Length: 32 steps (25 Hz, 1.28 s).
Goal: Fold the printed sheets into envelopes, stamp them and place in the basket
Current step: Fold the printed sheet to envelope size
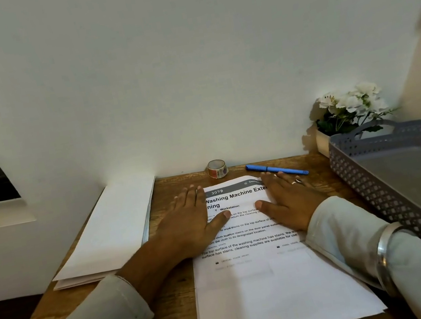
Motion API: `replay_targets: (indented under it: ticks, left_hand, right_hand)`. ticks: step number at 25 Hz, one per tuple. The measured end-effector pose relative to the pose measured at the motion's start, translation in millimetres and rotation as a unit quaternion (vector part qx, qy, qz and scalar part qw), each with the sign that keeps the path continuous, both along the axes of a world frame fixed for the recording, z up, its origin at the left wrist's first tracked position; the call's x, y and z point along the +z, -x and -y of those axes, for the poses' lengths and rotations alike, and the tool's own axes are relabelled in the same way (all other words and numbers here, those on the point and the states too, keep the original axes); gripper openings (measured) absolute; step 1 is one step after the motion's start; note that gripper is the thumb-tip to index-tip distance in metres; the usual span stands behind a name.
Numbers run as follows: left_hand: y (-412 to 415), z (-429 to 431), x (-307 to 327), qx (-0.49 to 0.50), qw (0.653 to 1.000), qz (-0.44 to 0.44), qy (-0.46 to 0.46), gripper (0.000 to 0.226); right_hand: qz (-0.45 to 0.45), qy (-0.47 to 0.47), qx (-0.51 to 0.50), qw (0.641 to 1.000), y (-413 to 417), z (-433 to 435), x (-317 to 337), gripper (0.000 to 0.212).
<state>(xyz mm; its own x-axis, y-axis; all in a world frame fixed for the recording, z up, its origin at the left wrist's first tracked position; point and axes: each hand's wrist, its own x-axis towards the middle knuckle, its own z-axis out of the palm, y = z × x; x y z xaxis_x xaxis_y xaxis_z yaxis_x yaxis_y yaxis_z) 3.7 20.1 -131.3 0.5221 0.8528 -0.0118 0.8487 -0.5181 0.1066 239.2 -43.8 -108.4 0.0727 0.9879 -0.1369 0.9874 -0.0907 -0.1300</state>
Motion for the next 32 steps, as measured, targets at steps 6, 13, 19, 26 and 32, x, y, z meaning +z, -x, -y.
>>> replay_targets:
  ticks: [6, 13, 19, 26, 32]
  left_hand:
    - [4, 0, -4, -0.009, 0.996, 0.086, -0.01, 0.097]
    - [5, -5, 4, 0.004, 0.956, 0.294, 0.001, 0.126]
    - [4, -10, 5, 0.003, 0.948, 0.315, -0.043, 0.127]
    - [7, -6, 1, 0.006, 0.926, 0.367, -0.093, 0.087]
    - [4, 0, 11, -0.009, 0.906, 0.383, -0.18, 0.022]
  right_hand:
    - [-0.14, -0.099, 0.024, 0.985, -4, 5, 3, 0.08]
    - [-0.319, -0.183, 0.034, 0.929, -7, 6, -5, 0.081]
    - [-0.465, -0.241, 0.036, 0.851, -13, -3, -11, 0.081]
    - [-0.587, -0.274, -0.025, 0.762, -11, 0, -1, 0.093]
    - [-0.539, -0.313, -0.058, 0.78, -12, 3, 2, 0.103]
